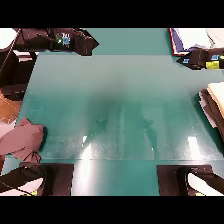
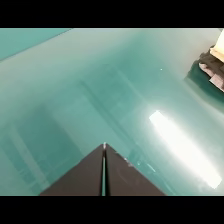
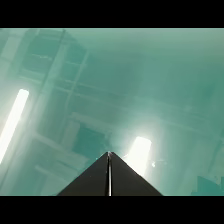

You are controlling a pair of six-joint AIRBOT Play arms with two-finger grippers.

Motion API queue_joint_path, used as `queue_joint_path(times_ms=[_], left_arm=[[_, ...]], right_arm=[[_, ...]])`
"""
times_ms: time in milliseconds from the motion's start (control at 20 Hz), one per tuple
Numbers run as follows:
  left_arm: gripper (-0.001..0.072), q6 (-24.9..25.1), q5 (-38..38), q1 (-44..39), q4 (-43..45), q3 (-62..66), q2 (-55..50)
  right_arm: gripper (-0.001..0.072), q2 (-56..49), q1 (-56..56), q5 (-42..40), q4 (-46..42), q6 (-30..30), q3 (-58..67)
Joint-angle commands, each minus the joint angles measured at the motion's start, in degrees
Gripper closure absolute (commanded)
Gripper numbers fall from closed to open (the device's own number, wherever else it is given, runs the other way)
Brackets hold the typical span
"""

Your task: Fold the shirts.

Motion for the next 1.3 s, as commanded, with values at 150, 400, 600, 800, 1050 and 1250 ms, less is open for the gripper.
queue_joint_path(times_ms=[150,400,600,800,1050,1250], left_arm=[[0.0685,0.0,0.13,-0.02,0.0,0.0,0.0],[0.0684,0.0,0.13,-0.02,0.0,0.0,0.0],[0.0684,0.0,3.41,-0.02,0.0,0.0,-0.02],[0.0685,-0.48,-7.04,5.62,0.87,0.0,3.48],[0.0684,-7.15,-24.13,16.7,22.23,-9.51,17.09],[0.0072,-11.5,-32.09,23.85,34.21,-26.23,26.29]], right_arm=[[0.0695,-0.04,0.07,0.0,0.07,0.0,0.04],[0.0694,-0.02,0.07,0.02,0.09,0.0,0.04],[0.0694,-0.02,0.07,0.22,0.09,0.02,0.04],[0.0694,-0.07,0.07,0.81,0.09,0.0,0.04],[0.0694,-0.11,0.07,0.9,0.07,0.0,0.04],[0.0694,-0.15,0.07,0.85,0.07,0.0,0.02]])
